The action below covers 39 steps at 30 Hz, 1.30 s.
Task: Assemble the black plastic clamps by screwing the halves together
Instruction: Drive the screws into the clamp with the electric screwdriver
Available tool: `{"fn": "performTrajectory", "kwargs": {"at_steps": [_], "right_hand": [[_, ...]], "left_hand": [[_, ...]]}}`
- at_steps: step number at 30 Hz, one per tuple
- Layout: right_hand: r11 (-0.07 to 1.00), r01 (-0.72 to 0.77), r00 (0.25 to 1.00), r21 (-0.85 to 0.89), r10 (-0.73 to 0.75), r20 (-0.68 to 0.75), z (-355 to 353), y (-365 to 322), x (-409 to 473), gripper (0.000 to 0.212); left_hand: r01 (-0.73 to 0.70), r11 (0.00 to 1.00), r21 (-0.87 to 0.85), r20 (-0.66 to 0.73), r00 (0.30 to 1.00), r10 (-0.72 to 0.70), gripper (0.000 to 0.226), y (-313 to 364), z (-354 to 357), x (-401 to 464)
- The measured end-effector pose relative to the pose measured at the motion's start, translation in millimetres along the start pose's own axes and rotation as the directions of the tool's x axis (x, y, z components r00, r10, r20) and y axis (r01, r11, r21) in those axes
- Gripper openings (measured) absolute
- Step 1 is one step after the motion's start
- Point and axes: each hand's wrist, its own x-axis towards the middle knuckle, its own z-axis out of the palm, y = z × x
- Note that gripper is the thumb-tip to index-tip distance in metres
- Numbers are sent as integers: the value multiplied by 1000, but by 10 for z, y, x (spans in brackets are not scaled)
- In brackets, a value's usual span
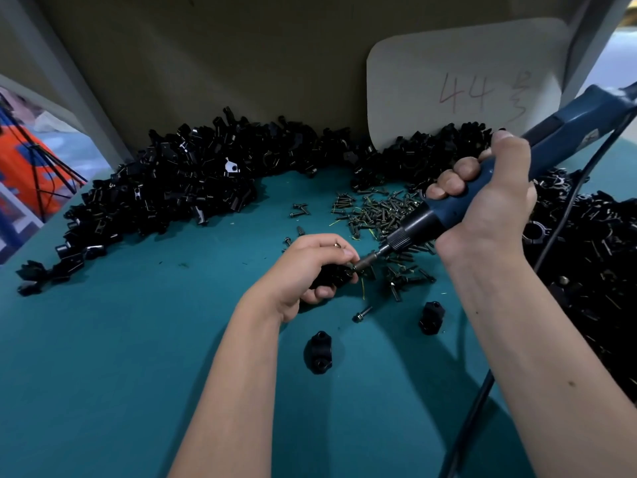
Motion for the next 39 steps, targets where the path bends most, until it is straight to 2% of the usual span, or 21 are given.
{"fn": "performTrajectory", "kwargs": {"at_steps": [9, 13, 18, 23, 26, 33, 36, 39], "right_hand": [[997, -46, 995, 59, 40, 95, 39, -52, -39, 25], [996, -62, 990, 60, 54, 129, 58, -66, -38, 26], [998, -69, 996, 12, 68, 51, 22, -69, 7, 26], [997, -75, 996, 2, 75, -39, -26, -70, 38, 26], [998, -54, 998, -6, 54, -32, -8, -69, 26, 26], [999, -6, 1000, -46, 7, 21, 41, -89, -23, 23], [1000, -29, 997, -10, 30, 70, 10, -124, -1, 24], [977, -131, 983, 169, 105, 153, -23, -149, 0, 28]], "left_hand": [[52, 999, 4, 95, 994, -52, 8, -28, -33, 34], [57, 998, 14, 133, 989, -59, 10, -39, -23, 51], [46, 996, 72, 65, 997, -51, 3, -49, 49, 88], [67, 993, 101, -7, 998, -66, 8, -60, 104, 105], [71, 993, 98, -27, 997, -69, 2, -63, 119, 107], [69, 991, 115, -77, 995, -61, 19, -36, 167, 75], [46, 994, 95, -29, 999, -44, 16, -11, 147, 31], [39, 995, -89, 157, 987, -25, 22, 25, 101, -46]]}}
